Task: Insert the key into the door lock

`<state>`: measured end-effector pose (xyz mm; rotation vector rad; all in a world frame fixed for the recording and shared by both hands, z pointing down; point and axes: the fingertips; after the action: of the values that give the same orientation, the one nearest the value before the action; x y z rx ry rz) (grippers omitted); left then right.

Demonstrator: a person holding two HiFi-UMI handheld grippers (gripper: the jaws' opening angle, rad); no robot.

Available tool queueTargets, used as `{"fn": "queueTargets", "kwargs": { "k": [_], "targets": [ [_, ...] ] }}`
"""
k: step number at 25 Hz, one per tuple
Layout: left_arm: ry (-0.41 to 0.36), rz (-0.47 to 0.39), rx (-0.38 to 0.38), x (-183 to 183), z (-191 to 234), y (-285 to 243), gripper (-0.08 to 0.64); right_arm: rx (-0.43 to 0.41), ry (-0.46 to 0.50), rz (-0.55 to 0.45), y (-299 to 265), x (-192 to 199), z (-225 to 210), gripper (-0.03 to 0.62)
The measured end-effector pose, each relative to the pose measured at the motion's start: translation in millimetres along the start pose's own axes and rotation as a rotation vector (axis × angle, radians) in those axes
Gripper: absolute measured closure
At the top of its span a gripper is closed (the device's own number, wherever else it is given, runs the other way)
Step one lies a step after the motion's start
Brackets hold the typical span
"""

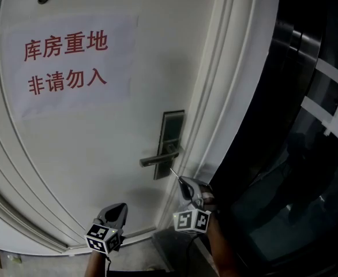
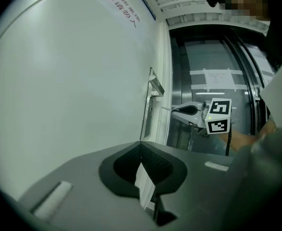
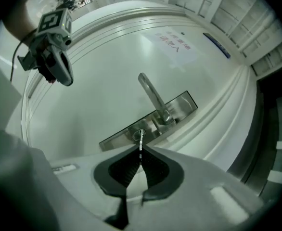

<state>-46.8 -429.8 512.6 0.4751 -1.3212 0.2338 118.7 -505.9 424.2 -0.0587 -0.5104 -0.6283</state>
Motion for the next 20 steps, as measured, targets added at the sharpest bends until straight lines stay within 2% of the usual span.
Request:
{"fn": "queueTargets", "kwargs": {
  "k": [10,15,20],
  "targets": [
    [-0.006,-0.009,-0.032,-3,10,0,0.558,-0.001,0.245,0.053,-22,5,-3,0.581],
    [-0.006,-0.013,-0.047,-3,17,2,0.558,-0.006,0.317,0.073,-30,9,-1,0.581],
    [0.003,-0.017,-0.052,-6,21,1,0.558,-0.015,0.338,0.080,-37,9,0,0.581]
  ]
}}
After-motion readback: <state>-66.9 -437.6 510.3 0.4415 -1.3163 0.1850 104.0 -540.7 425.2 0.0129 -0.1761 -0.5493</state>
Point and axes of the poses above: the fingertips, and each gripper's own axes: y backward along the fingers, z to its left, x out of its underside, and after that the axes turned 15 degrees about -z, right-handed
